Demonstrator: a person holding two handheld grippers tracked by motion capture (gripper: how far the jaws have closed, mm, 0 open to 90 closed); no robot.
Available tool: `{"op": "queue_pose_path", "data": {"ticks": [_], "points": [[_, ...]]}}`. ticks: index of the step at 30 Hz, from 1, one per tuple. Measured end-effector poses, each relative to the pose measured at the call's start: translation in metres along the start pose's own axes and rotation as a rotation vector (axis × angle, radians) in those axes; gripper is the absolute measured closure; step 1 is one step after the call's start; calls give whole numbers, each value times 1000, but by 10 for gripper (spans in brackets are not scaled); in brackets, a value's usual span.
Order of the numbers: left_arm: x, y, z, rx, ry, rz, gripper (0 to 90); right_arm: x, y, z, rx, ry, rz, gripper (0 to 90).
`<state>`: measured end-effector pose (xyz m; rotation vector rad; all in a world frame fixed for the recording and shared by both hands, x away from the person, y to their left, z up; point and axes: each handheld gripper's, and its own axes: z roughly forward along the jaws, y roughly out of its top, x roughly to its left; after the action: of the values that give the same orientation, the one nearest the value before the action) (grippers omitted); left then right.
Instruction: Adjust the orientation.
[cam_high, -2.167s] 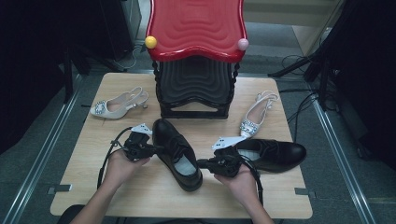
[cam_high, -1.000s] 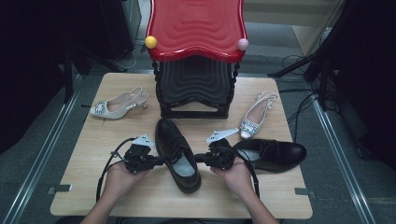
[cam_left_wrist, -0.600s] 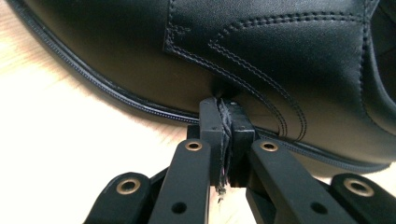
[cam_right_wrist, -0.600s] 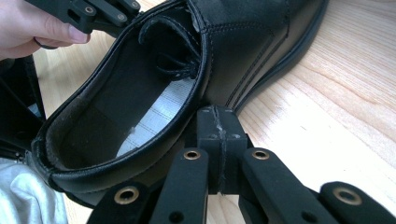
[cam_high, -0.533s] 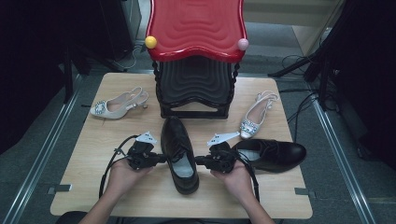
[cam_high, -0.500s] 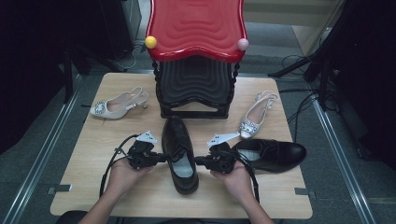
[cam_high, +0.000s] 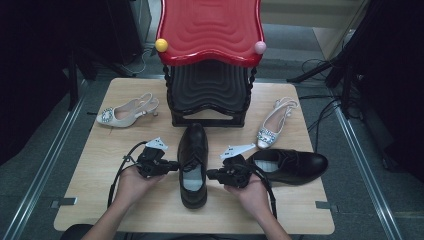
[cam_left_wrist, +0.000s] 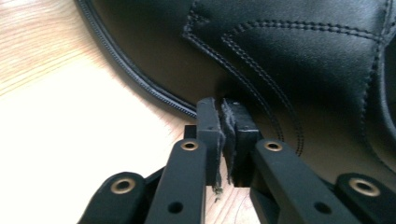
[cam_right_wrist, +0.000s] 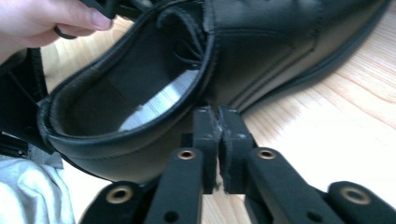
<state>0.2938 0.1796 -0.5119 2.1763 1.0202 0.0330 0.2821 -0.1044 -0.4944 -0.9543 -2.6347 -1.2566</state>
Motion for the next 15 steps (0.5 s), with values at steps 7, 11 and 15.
{"op": "queue_pose_path", "data": {"ticks": [7, 11, 15], "points": [[2, -5, -13, 20, -17, 8, 641, -13, -4, -20, -49, -55, 21, 731], [2, -9, -18, 6, -23, 21, 562, -18, -5, -33, -68, -81, 41, 712], [4, -12, -22, 1, -18, 8, 505, -22, -6, -42, -73, -100, 45, 691]]}}
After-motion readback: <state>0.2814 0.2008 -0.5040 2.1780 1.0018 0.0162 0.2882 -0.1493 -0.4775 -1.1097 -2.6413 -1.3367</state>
